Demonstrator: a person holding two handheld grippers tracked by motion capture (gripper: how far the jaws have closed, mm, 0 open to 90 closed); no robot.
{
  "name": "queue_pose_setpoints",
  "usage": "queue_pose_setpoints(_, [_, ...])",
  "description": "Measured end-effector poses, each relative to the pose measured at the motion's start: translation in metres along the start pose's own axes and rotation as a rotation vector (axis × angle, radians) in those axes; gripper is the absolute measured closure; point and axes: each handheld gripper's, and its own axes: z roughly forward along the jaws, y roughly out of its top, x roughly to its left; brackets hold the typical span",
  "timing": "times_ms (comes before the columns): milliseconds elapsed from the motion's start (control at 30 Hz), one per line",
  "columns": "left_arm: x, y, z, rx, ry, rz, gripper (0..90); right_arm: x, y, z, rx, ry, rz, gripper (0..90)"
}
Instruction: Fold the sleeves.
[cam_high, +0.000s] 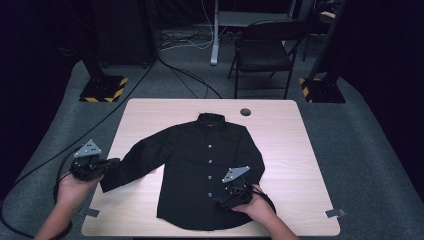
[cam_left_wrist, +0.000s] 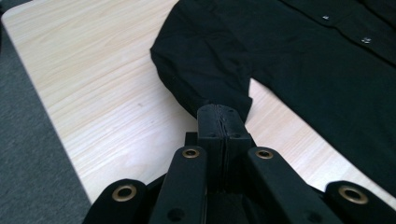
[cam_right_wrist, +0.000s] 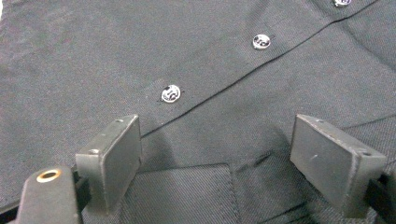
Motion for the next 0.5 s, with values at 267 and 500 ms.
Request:
queue_pose_setpoints(267, [-0.016, 0.009, 0.004, -0.008, -0.038, 0.05, 88.4, 0.0, 0.0, 0.0, 0.002, -0.001, -0.001, 16.0])
queue_pose_setpoints(500, [-0.029, 0.017, 0.008, -0.017, -0.068, 0.089, 88.4, 0.0, 0.0, 0.0, 0.003, 0.0, -0.002, 16.0])
